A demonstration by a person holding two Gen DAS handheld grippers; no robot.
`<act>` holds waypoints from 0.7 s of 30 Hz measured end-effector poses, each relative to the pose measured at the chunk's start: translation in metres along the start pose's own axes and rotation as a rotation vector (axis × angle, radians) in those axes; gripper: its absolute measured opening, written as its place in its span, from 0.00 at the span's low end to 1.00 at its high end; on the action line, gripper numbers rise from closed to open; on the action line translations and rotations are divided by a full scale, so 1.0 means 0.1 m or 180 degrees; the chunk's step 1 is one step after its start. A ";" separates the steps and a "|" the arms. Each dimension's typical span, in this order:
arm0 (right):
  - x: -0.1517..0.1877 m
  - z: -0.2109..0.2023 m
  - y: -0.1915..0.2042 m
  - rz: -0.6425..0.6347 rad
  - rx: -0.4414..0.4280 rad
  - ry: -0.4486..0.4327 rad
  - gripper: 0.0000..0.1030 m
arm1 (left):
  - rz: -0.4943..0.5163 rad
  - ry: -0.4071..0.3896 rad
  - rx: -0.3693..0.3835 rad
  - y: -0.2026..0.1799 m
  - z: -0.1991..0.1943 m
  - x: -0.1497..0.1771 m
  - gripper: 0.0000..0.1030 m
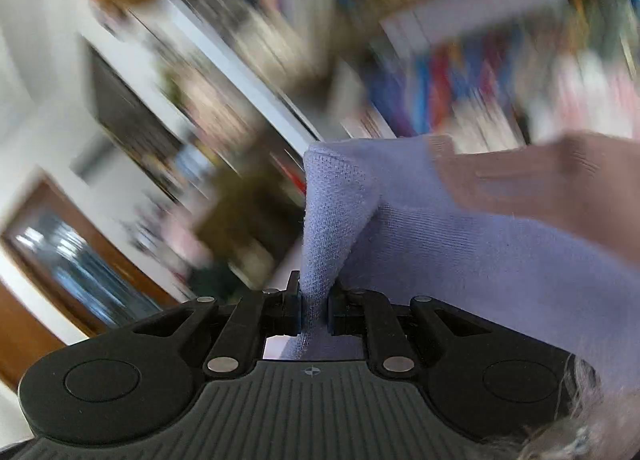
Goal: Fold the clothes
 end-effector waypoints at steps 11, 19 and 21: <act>0.15 0.98 0.17 -0.0373 0.0575 0.0172 0.33 | 0.0282 0.0579 -0.0966 0.61 0.21 0.12 0.25; 0.58 0.29 -0.28 -0.0530 0.0826 0.0072 0.59 | 0.0449 0.0212 -0.1205 0.57 -0.05 0.02 0.59; 0.70 0.02 -0.50 -0.0574 0.1099 0.0092 0.59 | 0.0421 0.0228 -0.1114 0.52 0.05 0.00 0.59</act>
Point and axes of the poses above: each gripper's, at about its wrist camera, not at the fingertips, and z roughly the way its jaws point, y to its left, x to its underside, the point moved 3 cm from there along z, roughly the way its jaws point, and after that the axes turned 5 degrees about z, right-handed, at the moved point
